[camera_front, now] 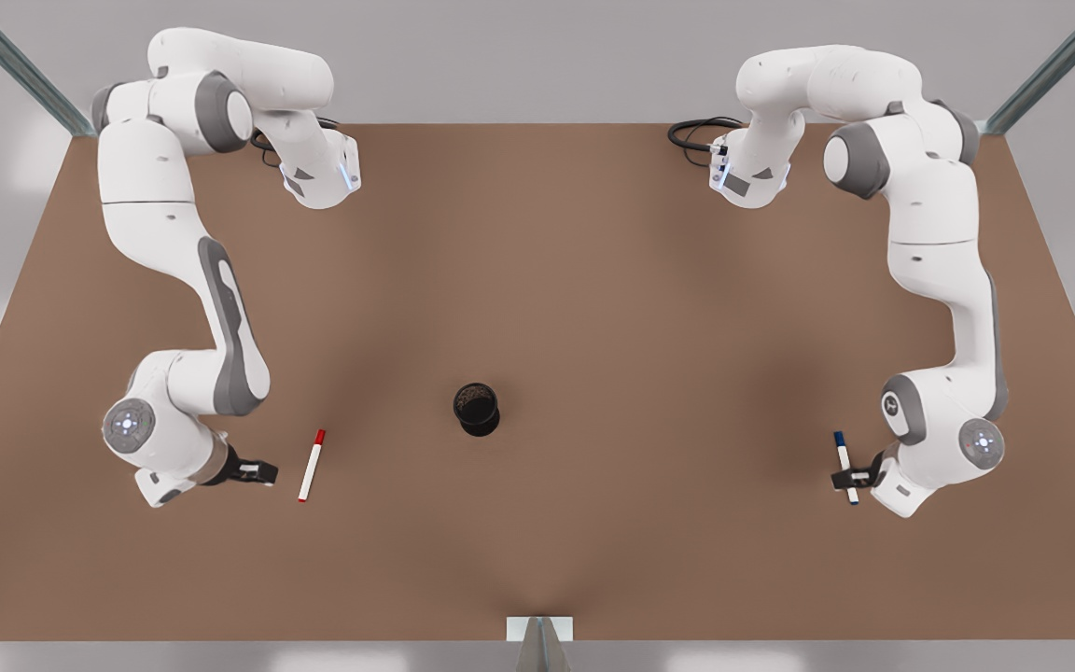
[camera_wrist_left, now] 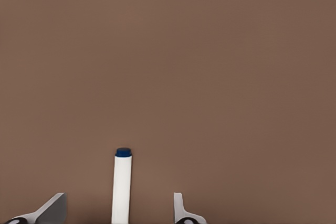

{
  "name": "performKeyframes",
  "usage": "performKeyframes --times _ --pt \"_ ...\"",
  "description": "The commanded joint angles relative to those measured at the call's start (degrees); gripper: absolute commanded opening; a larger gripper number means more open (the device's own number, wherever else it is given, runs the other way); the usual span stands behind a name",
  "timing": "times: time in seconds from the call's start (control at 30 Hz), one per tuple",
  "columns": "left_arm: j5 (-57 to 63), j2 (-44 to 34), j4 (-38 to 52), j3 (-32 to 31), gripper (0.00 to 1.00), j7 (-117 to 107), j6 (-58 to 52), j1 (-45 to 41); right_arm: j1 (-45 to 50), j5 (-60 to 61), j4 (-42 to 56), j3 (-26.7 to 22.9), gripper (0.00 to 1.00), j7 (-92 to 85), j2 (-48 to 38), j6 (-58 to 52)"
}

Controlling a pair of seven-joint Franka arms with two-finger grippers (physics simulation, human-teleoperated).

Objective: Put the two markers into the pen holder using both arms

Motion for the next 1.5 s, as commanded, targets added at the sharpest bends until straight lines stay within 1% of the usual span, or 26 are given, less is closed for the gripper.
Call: performKeyframes --times 0.0,0.03,0.07,0.13,0.2,0.3,0.33,0.4,0.43,0.5,0.7,0.8,0.9,0.97,1.07,1.1,1.13,1.2,1.23,1.27,1.3,1.33,1.37,1.4,1.43,1.47 --pt "-0.03 0.23 0.03 0.02 0.94 0.66 3.13 -0.01 0.08 0.01 -0.2 0.0 1.0 9.59 0.28 4.0" --pt "-0.11 0.32 0.03 -0.07 0.78 0.57 3.13 -0.01 0.17 0.1 -0.2 0.0 1.0 9.67 0.63 4.0" --pt "-0.11 0.4 0.03 -0.07 0.64 0.48 3.13 -0.01 0.17 0.1 -0.2 0.0 1.0 9.76 0.81 4.08" --pt "-0.2 0.4 0.03 -0.07 0.52 0.48 3.13 -0.01 2.63 0.01 0.07 0.0 1.0 15.55 0.81 3.82" --pt "-0.2 0.75 0.03 -0.07 0.52 0.48 3.13 -0.01 4.74 -0.08 3.49 -0.09 1.0 20.3 5.64 3.73" --pt "0.06 1.54 0.12 -0.07 0.51 0.48 3.13 -0.01 6.94 0.01 4.73 -0.35 1.0 24.7 8.1 3.82" --pt "0.06 1.63 0.21 -0.07 0.51 0.48 3.22 -0.01 7.29 -0.08 4.73 -0.53 0.98 25.14 8.54 3.91" --pt "0.15 1.99 0.21 -0.07 0.47 0.04 3.92 -0.01 7.12 0.1 4.73 -0.7 0.84 24.97 9.16 5.04" --pt "0.15 1.99 0.21 -0.07 0.42 -0.05 3.92 -0.01 6.77 0.01 4.11 -0.7 0.79 24.88 9.07 6.19" --pt "0.15 2.07 0.21 -0.07 0.38 -0.05 4.01 -0.01 6.59 0.01 3.94 -0.7 0.75 24.7 9.07 6.28" --pt "0.06 2.34 0.21 -0.07 0.35 -0.66 4.01 -0.1 6.06 0.01 2.09 -0.7 0.72 24.53 9.07 6.37" --pt "0.06 2.34 0.29 -0.07 0.32 -1.45 4.01 -0.1 6.15 0.01 1.65 -0.7 0.67 24.53 9.07 6.81" --pt "-0.2 2.16 0.29 -0.15 0.22 -1.54 4.01 -0.1 5.97 -0.08 1.65 -0.7 0.62 24.44 9.07 7.25" --pt "-0.29 1.9 0.47 -0.24 0.21 -1.45 3.92 -0.1 5.97 0.01 1.65 -0.7 0.55 24.44 9.07 7.16" --pt "-0.11 -0.3 0.47 -1.21 0.21 -1.45 1.82 -0.89 5.97 0.01 1.21 -0.7 0.54 23.91 9.07 6.98" --pt "-0.29 -0.48 0.47 -1.65 0.21 -1.36 1.2 -1.33 5.97 -0.08 1.12 -0.7 0.5 23.91 9.07 6.81" --pt "-0.29 -2.22 0.47 -2.61 0.21 -1.1 -0.46 -2.03 5.97 -0.08 1.12 -0.7 0.46 23.74 9.07 6.81" --pt "-0.29 -7.23 0.47 -8.05 0.21 -1.1 -5.73 -1.95 5.45 -0.08 1.03 -0.7 0.41 23.03 9.07 6.72" --pt "-1.6 -9.88 0.47 -13.24 0.21 -1.1 -8.91 -1.51 5.45 -0.08 1.03 -0.7 0.28 21.72 9.07 6.72" --pt "-2.66 -11.28 0.47 -14.74 0.21 -1.28 -9.87 -2.03 5.45 -0.08 1.03 -0.7 0.23 21.19 9.07 6.63" --pt "-2.57 -12.69 0.82 -18.86 0.21 -1.54 -13.3 -2.12 5.53 -0.08 1.12 -0.7 0.21 21.1 8.81 6.46" --pt "-2.31 -13.04 1.7 -22.46 0.21 -1.98 -14.36 -2.47 5.8 -0.08 1.12 -0.61 0.21 21.1 8.37 6.37" --pt "-1.96 -13.83 1.79 -24.32 0.21 -3.11 -14.36 -4.22 5.89 -0.17 1.21 -0.61 0.21 21.1 7.84 5.67" --pt "-1.87 -14.01 5.46 -24.06 0.21 -8.21 -14.27 -9.66 5.88 -1.75 1.3 -0.61 0.21 21.1 6.09 5.4" --pt "-2.13 -12.18 8.72 -25.02 0.21 -8.04 -13.75 -11.43 5.89 -1.84 1.3 -0.61 0.21 21.01 4.33 5.4" --pt "-2.22 -11.37 10.49 -26.52 0.21 -7.87 -8.93 -14.68 5.89 -2.18 1.47 -0.53 0.21 21.01 1.61 5.4"
